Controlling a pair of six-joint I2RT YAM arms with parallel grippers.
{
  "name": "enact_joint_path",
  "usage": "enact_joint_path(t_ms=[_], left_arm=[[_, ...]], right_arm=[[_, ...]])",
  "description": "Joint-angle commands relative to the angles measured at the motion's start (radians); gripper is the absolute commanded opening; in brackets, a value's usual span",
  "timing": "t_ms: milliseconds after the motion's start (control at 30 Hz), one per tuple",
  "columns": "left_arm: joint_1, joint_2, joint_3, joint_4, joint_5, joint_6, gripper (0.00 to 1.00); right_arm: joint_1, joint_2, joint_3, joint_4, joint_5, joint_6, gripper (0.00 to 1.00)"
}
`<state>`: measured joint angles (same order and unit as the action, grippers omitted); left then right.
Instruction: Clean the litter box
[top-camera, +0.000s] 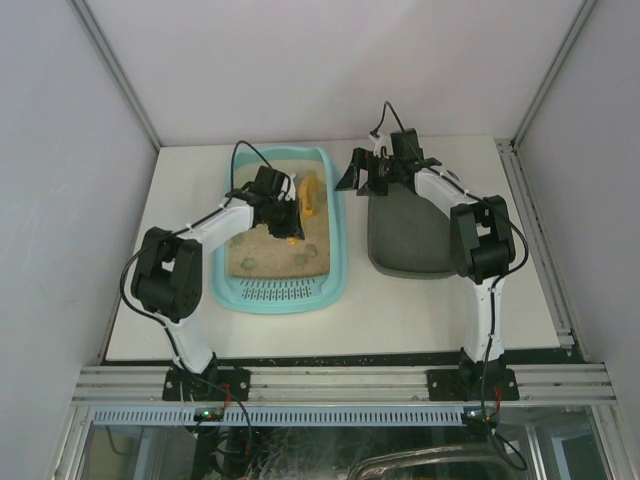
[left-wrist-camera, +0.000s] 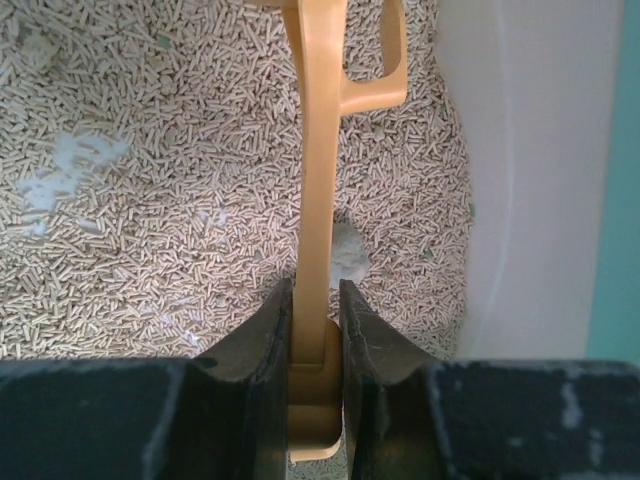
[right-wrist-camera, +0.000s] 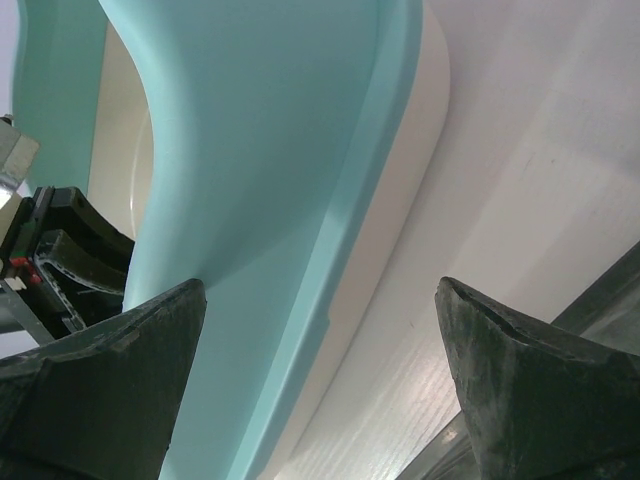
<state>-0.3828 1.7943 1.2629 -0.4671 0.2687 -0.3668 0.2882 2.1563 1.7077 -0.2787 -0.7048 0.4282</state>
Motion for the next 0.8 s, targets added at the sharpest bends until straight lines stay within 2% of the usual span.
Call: enact_joint_path(t_ms=[0, 67, 233, 333, 767], left_arm=[[-0.049, 0.045, 0.095, -0.12, -0.142, 0.053, 0.0], [-0.054, 0.053, 0.102, -0.1, -0.085, 0.042, 0.0], [-0.053, 0.036, 0.07, 0.052, 0.19, 0.0, 0.0], [-0.045, 0.017, 0.042, 0.113, 0.288, -0.035, 0.0], [0.04, -0.065, -0.151, 0.322, 0.479, -0.137, 0.0]], right_arm=[[0.059, -0.06, 0.0, 0.047, -0.076, 0.013, 1.0], [0.064, -0.058, -0.001, 0.05, -0.085, 0.013, 1.0], [0.065, -0.061, -0.022, 0.093, -0.129, 0.039, 1.0], [0.065, -0.061, -0.023, 0.096, -0.141, 0.041, 1.0], [0.06, -0.059, -0.034, 0.128, -0.174, 0.062, 1.0]])
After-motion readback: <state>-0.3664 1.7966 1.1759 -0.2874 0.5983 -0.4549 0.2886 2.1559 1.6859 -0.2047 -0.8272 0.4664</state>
